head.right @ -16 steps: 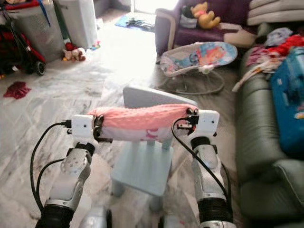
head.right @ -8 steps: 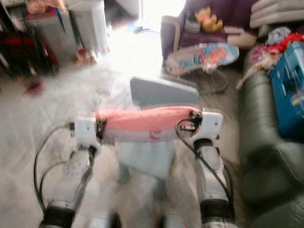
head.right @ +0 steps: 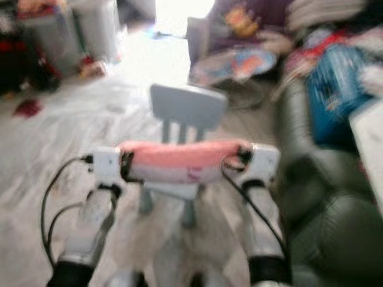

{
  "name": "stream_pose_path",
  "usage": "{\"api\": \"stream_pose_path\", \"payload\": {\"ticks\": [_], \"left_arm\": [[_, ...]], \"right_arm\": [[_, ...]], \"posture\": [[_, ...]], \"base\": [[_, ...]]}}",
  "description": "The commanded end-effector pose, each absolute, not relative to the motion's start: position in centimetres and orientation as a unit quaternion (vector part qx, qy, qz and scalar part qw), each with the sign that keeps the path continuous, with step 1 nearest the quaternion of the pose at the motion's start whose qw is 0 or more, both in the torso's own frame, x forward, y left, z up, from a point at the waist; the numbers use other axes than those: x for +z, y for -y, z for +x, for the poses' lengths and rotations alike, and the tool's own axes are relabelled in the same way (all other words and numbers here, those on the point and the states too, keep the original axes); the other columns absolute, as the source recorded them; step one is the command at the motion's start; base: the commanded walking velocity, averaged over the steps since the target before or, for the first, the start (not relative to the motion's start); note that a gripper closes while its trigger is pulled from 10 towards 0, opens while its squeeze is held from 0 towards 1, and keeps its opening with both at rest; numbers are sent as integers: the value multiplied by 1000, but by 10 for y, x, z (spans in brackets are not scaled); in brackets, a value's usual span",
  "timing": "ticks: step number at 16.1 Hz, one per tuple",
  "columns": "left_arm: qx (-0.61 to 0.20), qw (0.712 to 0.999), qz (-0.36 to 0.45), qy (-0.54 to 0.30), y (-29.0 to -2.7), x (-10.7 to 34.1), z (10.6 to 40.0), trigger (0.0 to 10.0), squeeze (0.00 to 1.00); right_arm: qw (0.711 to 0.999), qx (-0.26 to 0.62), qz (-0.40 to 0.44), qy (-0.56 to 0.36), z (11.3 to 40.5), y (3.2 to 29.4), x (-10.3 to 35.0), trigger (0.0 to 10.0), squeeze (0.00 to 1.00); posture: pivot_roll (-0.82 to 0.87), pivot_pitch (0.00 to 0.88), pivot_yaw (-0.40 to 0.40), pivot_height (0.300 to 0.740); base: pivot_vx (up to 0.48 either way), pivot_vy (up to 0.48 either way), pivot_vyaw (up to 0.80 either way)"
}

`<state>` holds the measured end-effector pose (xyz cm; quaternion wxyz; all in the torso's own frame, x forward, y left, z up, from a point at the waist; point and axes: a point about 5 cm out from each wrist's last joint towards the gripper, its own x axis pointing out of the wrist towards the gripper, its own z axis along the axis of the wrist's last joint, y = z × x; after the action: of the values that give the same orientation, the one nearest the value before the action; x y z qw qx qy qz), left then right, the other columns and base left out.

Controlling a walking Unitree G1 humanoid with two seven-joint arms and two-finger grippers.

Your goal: Move the pillow to the sofa

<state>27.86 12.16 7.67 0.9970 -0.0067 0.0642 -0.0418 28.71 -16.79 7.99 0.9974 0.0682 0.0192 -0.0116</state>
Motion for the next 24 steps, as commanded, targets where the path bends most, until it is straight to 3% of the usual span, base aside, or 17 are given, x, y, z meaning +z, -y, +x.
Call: {"api": "stream_pose_path", "payload": {"ticks": [1, 13, 16, 21, 24], "left_arm": [[-48, 998, -13, -44, -118, 88, 282, 10000, 0], [-59, 997, -13, -51, -114, 88, 281, 10000, 0], [-65, 997, -12, -50, -113, 89, 281, 10000, 0], [-72, 996, -1, -43, -111, 91, 280, 10000, 0], [-73, 996, 13, -48, -113, 87, 272, 10000, 0]], "right_arm": [[998, -10, 55, 2, 294, 172, 92, 10000, 0], [999, -13, 45, -10, 296, 170, 88, 10000, 0], [999, -15, 41, -11, 296, 171, 88, 10000, 0], [999, -12, 40, -20, 295, 169, 83, 10000, 0], [999, -14, 36, -24, 293, 166, 82, 10000, 0]], "posture": [[4, 0, -5, 740], [4, 0, -2, 740], [3, 0, 0, 740], [11, 0, -5, 740], [12, 0, -10, 740]], "base": [[0, 0, 0], [0, 440, -691], [0, 454, 0], [0, 0, -800], [0, 0, 0]]}}
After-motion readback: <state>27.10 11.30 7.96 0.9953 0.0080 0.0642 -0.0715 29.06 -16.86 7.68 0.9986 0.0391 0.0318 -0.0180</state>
